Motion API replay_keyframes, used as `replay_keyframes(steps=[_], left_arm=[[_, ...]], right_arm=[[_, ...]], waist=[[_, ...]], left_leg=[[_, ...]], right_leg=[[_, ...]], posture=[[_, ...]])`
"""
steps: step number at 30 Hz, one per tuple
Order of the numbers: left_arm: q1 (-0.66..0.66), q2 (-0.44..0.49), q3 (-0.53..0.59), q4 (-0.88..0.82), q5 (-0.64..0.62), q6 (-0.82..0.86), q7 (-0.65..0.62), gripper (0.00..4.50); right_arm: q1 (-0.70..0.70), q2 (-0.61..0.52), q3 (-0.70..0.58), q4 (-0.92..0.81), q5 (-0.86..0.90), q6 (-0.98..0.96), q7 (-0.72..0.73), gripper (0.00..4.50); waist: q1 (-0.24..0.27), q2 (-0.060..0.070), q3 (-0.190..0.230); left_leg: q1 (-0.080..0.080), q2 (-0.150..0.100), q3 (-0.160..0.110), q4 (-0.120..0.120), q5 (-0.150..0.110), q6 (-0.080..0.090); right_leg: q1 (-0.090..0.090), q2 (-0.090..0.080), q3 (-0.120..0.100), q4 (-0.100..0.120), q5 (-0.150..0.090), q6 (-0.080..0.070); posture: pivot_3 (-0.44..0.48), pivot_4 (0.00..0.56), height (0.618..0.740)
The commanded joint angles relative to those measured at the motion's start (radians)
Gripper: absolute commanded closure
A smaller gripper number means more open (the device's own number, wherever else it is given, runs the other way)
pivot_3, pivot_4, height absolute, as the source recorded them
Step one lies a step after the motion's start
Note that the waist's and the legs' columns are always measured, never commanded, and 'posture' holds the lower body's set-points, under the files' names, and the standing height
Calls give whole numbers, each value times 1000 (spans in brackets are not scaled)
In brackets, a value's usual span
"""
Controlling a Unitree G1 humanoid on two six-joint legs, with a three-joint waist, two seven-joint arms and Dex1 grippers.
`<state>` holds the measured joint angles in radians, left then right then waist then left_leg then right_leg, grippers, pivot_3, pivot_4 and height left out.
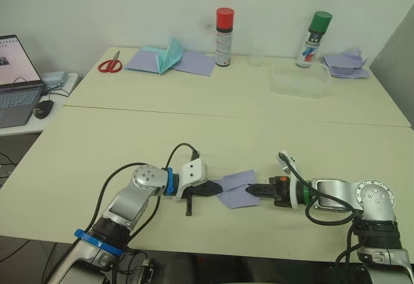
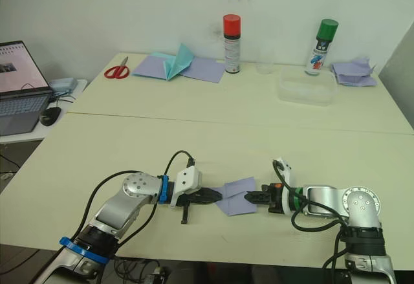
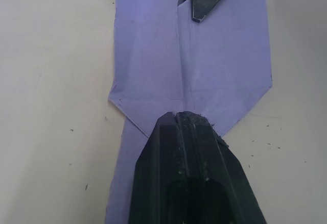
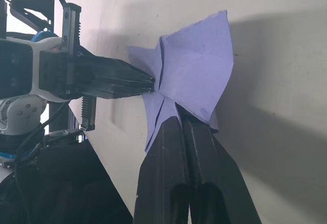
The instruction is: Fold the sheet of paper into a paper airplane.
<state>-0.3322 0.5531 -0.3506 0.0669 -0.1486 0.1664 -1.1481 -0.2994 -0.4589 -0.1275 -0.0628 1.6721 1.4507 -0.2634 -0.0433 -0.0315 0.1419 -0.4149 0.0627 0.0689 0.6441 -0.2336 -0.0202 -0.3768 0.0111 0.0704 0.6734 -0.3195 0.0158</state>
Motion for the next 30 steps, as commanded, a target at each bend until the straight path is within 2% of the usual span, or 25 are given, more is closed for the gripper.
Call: replay_keyframes(steps=[1,7,8,11,16,22,30], left_arm=[[34,12,-49,64,68,29,12,4500],[44,16,-48,54,66,30,13,4500],[46,16,-48,52,66,31,13,4500],[48,17,-47,49,65,33,14,4500],[53,20,-45,44,65,34,15,4500],[59,23,-41,39,65,35,18,4500],[64,27,-38,32,65,37,24,4500]], right_arm=[[-2,-34,23,-33,62,-47,5,4464],[-5,-83,67,-62,73,-96,36,4464],[-5,-91,71,-65,72,-101,43,4292],[-4,-116,78,-66,76,-118,50,3628],[13,-201,72,-45,147,-133,47,1860],[82,-312,125,-37,298,-181,27,1860],[132,-219,142,-19,300,-222,17,1860]], waist=[[1,0,0],[1,0,0],[2,0,0],[2,0,0],[3,0,0],[4,-1,0],[3,-1,1]], left_leg=[[0,0,0,0,0,0],[-1,0,0,0,0,0],[-1,0,0,0,0,0],[-2,0,0,0,0,0],[-2,0,0,0,0,0],[-2,0,0,-2,0,0],[-2,0,0,-2,0,0]], right_leg=[[0,0,0,0,0,0],[-1,0,0,0,0,0],[-1,0,0,0,0,0],[-1,-1,0,-1,0,0],[-2,-1,0,-1,0,0],[-2,-1,0,-3,0,0],[-2,-1,0,-3,0,0]], posture=[[0,150,740],[0,150,740],[0,150,740],[0,150,740],[0,150,740],[0,150,740],[0,150,740]])
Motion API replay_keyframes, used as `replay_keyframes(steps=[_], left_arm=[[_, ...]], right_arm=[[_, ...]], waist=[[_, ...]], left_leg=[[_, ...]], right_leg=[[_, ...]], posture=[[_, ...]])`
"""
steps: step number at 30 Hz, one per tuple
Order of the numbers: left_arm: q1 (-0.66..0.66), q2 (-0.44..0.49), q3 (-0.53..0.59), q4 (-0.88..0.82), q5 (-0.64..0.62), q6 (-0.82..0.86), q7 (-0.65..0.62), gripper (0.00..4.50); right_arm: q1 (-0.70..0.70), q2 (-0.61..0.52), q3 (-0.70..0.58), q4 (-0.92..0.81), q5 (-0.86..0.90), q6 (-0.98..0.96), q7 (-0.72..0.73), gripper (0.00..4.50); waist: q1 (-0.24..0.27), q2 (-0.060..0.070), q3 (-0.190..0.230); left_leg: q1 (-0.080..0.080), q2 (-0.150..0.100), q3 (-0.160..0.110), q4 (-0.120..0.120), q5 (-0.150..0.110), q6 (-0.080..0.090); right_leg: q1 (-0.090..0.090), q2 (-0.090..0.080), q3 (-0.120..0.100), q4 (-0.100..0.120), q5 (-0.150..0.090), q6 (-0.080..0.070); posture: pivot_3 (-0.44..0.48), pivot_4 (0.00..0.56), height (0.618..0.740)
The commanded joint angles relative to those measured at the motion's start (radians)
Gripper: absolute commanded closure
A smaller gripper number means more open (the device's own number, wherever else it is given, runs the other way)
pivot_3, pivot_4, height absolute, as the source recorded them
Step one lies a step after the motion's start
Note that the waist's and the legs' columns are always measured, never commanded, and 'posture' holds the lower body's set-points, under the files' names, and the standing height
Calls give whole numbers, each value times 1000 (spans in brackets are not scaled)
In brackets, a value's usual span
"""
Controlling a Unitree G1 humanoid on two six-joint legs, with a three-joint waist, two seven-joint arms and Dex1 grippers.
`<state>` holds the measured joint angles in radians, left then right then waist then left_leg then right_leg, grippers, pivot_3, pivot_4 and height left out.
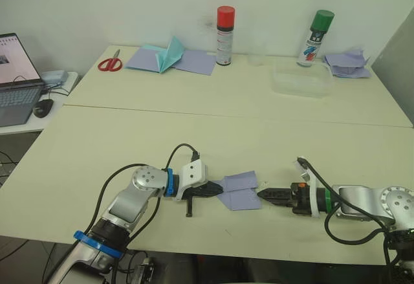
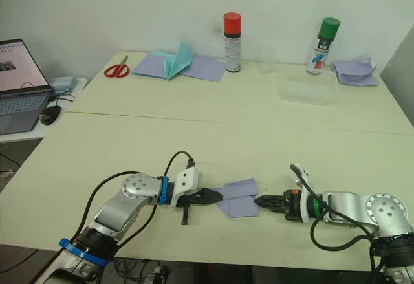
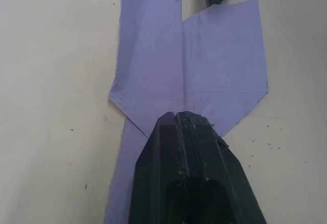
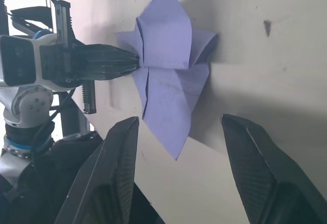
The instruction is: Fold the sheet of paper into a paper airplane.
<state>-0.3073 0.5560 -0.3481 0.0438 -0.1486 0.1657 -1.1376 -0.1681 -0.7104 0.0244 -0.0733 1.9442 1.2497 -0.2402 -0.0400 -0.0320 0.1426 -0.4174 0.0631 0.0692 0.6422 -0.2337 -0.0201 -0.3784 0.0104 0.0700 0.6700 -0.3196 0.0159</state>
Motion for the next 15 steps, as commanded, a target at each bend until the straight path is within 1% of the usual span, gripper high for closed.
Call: replay_keyframes(steps=[1,4,9,15], left_arm=[[39,25,-40,55,65,38,13,4500],[38,25,-38,56,65,38,15,4500],[38,26,-36,55,65,39,19,4500],[43,28,-36,50,64,39,25,4500]], right_arm=[[-4,50,-3,-4,28,-27,-20,1860],[-16,94,1,8,28,-39,-53,1860],[-69,168,-35,66,28,-84,-125,1860],[-131,185,-40,122,28,-88,-149,1860]], waist=[[0,0,0],[0,0,0],[-2,0,0],[-2,0,0]], left_leg=[[0,0,0,0,0,0],[0,0,0,0,0,0],[0,0,0,0,0,0],[0,0,0,0,0,0]], right_leg=[[0,0,0,0,0,0],[0,0,0,0,0,0],[0,0,0,0,0,0],[0,0,0,0,0,0]], posture=[[0,150,740],[0,150,740],[0,150,740],[0,150,740]])
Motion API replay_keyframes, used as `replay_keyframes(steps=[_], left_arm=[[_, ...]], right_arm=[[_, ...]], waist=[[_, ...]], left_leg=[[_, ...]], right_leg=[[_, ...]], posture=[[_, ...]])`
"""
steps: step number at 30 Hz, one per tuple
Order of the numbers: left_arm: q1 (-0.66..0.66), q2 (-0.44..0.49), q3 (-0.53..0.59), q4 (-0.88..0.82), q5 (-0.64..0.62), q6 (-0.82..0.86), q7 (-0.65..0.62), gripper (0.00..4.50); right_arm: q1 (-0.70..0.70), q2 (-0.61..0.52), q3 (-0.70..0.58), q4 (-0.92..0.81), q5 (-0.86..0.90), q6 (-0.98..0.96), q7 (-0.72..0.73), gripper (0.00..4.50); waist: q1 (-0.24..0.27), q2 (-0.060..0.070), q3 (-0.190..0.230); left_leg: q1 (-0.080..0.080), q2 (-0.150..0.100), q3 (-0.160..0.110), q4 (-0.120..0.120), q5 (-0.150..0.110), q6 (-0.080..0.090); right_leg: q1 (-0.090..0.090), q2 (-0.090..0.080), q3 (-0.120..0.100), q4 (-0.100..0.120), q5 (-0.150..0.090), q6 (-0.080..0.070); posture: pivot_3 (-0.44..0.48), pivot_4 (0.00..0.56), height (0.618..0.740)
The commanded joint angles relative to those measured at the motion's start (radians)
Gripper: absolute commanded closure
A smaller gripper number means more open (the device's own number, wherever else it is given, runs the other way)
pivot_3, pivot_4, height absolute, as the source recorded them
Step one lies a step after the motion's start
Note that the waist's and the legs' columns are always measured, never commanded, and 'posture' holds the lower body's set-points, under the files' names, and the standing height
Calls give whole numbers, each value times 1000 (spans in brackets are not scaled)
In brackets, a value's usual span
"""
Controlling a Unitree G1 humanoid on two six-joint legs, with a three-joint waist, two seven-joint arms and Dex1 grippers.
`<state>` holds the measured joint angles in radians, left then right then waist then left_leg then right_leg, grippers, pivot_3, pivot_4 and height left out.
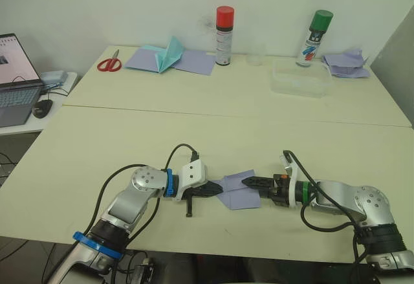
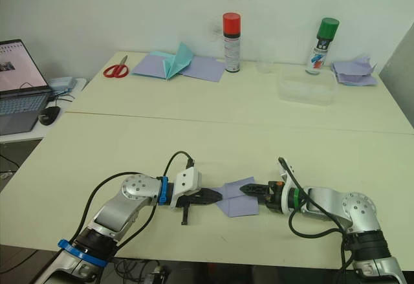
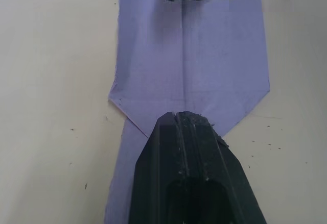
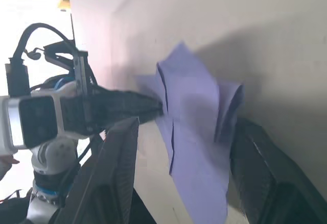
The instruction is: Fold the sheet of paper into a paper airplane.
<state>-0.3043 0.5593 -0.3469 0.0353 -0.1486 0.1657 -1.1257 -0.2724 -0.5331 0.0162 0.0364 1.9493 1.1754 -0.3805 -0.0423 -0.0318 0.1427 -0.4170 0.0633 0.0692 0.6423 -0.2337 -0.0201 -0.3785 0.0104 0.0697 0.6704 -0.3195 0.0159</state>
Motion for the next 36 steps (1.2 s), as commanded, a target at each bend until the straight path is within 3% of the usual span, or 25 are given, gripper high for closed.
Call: replay_keyframes(steps=[1,9,12,18,24,27,30,34,36], left_arm=[[41,25,-37,57,64,39,14,4500],[40,29,-34,60,67,39,17,4500],[39,31,-32,62,68,38,18,4500],[32,29,-33,71,69,37,19,4500],[30,30,-33,72,67,34,15,4500],[52,56,15,20,13,56,-6,4500],[95,126,134,-84,-111,131,-44,4500],[97,270,368,-253,-383,385,-84,4500],[88,350,445,-288,-451,454,-118,4500]], right_arm=[[-37,8,-28,19,23,-12,-9,1860],[-71,-8,8,37,23,24,23,1860],[-73,-17,14,33,23,45,50,2402],[-71,-38,21,36,23,45,63,4482],[-72,-47,23,38,-11,29,82,4482],[-90,-86,30,-53,-202,61,262,4482],[-108,-115,28,-163,-372,27,458,4482],[-165,-135,47,-323,-621,-130,738,4482],[-192,-155,94,-396,-772,-233,885,4482]], waist=[[0,0,0],[0,0,0],[0,0,0],[0,0,0],[0,0,0],[0,1,1],[-5,3,3],[-8,3,16],[-7,2,22]], left_leg=[[0,0,0,0,0,0],[0,0,0,0,0,0],[0,0,0,0,0,0],[0,0,0,0,0,0],[0,0,0,0,0,0],[0,0,0,0,0,0],[-4,0,1,0,0,0],[-12,1,-4,0,0,0],[-19,1,-6,2,0,-1]], right_leg=[[0,0,0,0,0,0],[0,0,0,0,0,0],[0,0,0,0,0,0],[0,0,0,0,0,0],[0,0,0,0,0,0],[0,0,0,0,0,0],[-5,0,0,1,0,0],[-14,0,-5,7,0,0],[-22,1,-8,10,0,0]], posture=[[0,150,740],[0,150,740],[0,150,740],[0,150,740],[0,150,740],[0,150,740],[0,150,740],[0,150,740],[0,150,740]])
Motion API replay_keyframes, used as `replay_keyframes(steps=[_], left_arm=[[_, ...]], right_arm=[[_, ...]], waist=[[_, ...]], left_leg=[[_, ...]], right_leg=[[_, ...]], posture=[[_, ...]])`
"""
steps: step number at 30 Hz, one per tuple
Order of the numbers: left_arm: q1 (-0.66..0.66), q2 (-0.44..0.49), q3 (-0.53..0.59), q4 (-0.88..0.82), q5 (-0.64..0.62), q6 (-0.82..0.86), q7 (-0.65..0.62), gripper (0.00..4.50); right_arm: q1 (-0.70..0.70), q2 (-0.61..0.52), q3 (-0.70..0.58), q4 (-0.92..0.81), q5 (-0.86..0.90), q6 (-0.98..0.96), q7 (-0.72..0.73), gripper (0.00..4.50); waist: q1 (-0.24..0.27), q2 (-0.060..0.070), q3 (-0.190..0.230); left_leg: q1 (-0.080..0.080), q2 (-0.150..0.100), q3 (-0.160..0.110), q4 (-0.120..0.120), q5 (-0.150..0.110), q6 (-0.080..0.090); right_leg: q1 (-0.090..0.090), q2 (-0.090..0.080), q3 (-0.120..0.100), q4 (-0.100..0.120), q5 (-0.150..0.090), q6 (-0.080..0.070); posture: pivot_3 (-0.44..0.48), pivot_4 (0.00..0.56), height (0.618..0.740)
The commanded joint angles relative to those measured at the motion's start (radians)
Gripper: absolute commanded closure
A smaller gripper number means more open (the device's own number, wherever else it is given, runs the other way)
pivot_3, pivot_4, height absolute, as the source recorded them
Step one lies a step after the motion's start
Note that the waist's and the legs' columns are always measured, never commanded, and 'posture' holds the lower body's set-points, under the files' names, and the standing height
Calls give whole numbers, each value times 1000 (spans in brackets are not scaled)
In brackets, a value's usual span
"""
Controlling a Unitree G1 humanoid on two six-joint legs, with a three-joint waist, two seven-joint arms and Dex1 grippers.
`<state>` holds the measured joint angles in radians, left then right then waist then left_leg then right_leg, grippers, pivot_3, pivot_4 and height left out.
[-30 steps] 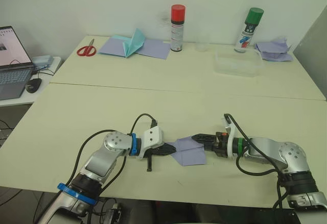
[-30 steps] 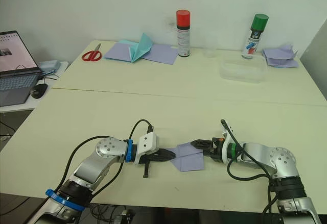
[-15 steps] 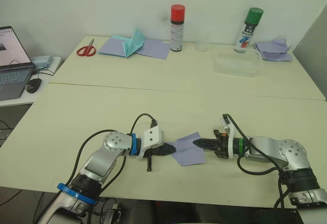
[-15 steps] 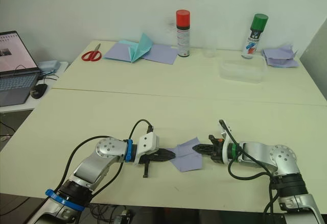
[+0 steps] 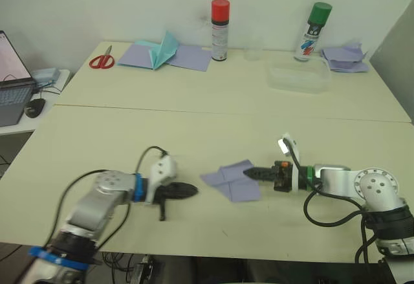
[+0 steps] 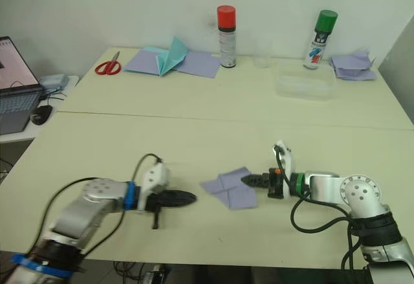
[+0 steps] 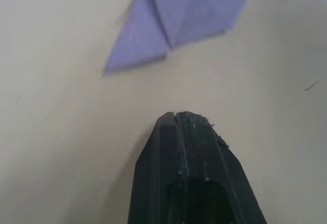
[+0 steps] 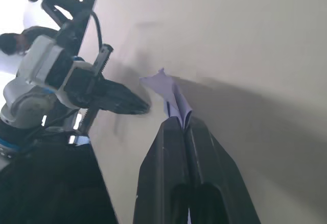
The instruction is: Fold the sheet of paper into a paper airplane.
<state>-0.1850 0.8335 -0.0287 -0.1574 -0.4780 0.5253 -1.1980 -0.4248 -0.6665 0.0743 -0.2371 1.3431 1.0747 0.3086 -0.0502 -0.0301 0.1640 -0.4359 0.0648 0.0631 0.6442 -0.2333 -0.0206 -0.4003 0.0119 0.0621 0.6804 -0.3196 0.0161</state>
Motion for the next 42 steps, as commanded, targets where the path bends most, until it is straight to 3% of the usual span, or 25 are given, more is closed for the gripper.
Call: replay_keyframes(steps=[1,5,7,9,14,18,23,32,42], left_arm=[[-38,114,154,-102,-145,121,-63,4500],[-16,231,214,-142,-176,150,-124,4500],[49,268,238,-187,-181,145,-152,4500],[122,281,255,-234,-175,123,-169,4500],[237,251,218,-334,-131,52,-145,4500],[182,160,85,-340,-35,-5,-41,4500],[38,4,-40,-229,65,-31,85,4500],[-40,-86,-125,-140,101,-68,96,4500],[-130,-182,-256,20,249,-174,112,4500]], right_arm=[[-52,-27,71,-144,-265,-217,274,4482],[-52,-52,333,-43,-896,-980,671,4482],[-74,-40,438,153,-1208,-1469,717,4482],[-96,2,473,321,-1337,-1765,718,4482],[-131,86,511,650,-1495,-2158,662,4482],[-162,102,516,792,-1531,-2296,630,4482],[-200,111,508,885,-1525,-2380,583,4482],[-234,108,540,985,-1517,-2401,575,4482],[-237,108,550,1007,-1522,-2361,586,4482]], waist=[[3,1,1],[9,1,2],[10,1,3],[9,0,7],[6,-2,9],[15,-3,10],[23,-7,11],[19,-7,11],[20,-7,11]], left_leg=[[-2,0,0,0,0,0],[-2,-1,1,-1,0,0],[-2,-2,2,0,-1,-1],[-2,-2,6,0,-1,-2],[1,0,9,1,2,-6],[7,-1,10,2,2,-6],[22,-2,10,2,3,-4],[22,-1,10,2,4,-4],[23,-2,10,4,4,-4]], right_leg=[[-3,0,0,0,0,0],[-3,0,-1,-2,0,1],[-4,0,0,-2,0,0],[-5,-1,0,-1,1,-1],[-5,-4,0,1,1,-3],[1,-4,1,2,5,-10],[17,-5,1,1,4,-12],[17,-5,0,3,5,-12],[17,-5,0,7,5,-12]], posture=[[0,150,740],[0,150,740],[0,150,740],[0,150,740],[0,150,740],[0,150,740],[0,150,740],[0,150,740],[0,150,740]])
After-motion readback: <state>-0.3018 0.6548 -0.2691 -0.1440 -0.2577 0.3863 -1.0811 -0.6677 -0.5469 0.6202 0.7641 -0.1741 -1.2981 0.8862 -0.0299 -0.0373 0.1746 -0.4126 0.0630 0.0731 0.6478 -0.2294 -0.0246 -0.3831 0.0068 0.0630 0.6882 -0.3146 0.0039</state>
